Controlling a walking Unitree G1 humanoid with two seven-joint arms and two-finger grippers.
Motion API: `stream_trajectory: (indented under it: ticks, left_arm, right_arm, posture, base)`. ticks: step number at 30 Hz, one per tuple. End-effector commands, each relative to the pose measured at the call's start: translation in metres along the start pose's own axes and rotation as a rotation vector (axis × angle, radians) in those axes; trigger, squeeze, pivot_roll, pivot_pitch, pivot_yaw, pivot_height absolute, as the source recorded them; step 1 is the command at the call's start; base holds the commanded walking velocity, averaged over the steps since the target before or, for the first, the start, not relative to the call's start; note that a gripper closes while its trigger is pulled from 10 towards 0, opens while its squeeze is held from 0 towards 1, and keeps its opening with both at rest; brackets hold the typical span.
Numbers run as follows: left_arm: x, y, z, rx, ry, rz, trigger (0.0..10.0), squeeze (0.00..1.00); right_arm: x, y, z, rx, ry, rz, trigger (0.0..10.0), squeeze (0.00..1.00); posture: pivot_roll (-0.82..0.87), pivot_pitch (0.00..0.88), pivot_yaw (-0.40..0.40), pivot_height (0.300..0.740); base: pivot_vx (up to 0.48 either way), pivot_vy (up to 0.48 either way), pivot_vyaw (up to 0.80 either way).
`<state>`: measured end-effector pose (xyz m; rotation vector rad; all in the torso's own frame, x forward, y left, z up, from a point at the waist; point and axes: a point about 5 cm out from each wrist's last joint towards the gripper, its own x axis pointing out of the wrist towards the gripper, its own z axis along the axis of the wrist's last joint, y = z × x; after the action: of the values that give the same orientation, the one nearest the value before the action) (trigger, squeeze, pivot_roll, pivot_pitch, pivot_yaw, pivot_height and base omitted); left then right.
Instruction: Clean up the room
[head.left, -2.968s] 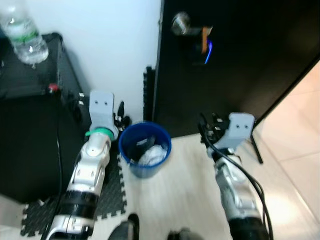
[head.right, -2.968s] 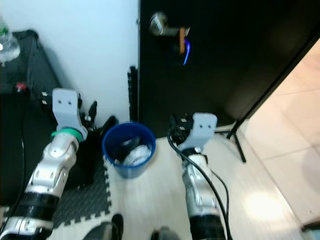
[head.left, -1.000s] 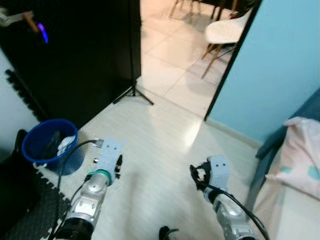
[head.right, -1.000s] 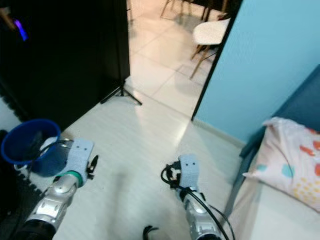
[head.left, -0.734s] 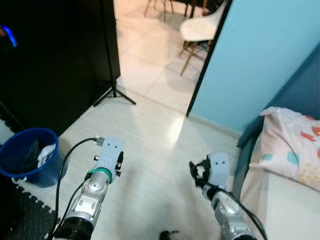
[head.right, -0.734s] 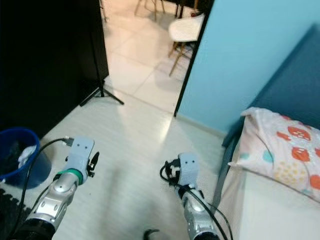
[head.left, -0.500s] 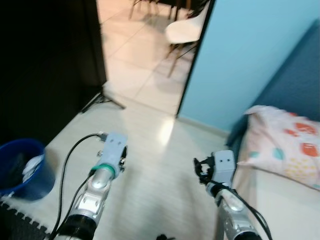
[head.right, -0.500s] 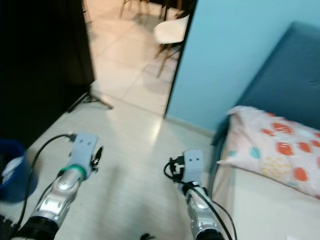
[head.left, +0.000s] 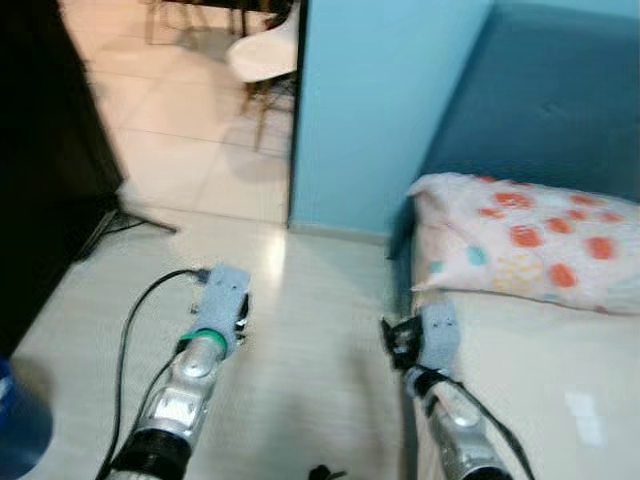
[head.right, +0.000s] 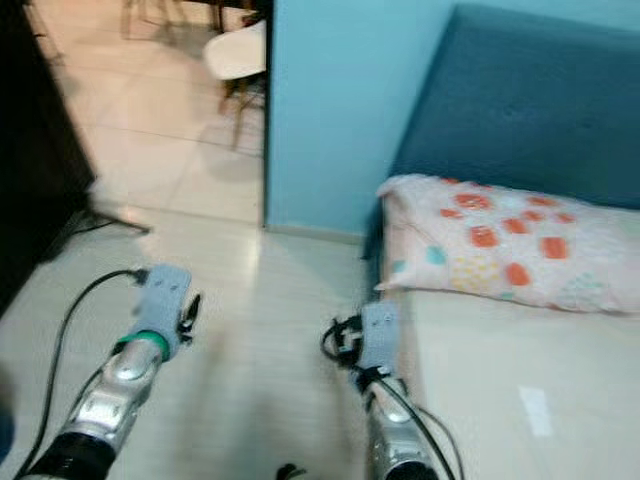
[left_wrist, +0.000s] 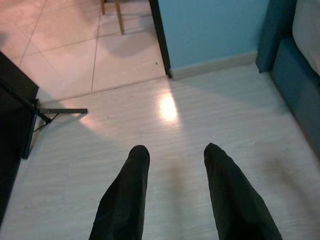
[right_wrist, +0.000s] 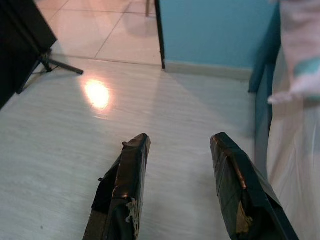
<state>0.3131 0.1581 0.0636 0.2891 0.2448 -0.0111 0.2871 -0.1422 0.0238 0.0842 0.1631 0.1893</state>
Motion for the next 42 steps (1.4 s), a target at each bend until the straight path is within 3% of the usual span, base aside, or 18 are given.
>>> stream_trajectory:
  ticks: [1, 42]
  left_arm:
    - [-0.002, -0.006, -0.005, 0.0, 0.014, -0.013, 10.0, 0.0]
    - [0.002, -0.007, 0.006, -0.014, -0.02, -0.032, 10.0, 0.0]
  right_arm:
    - [-0.004, -0.007, -0.004, 0.003, 0.009, -0.023, 10.0, 0.0]
    - [-0.003, -0.015, 0.002, 0.011, -0.02, -0.065, 10.0, 0.0]
  posture:
    - [0.03, 0.067, 0.037, 0.74]
    - [0.02, 0.07, 0.04, 0.74]
  base:
    - [0.0, 0.0, -0.79]
    - [0.0, 0.0, -0.79]
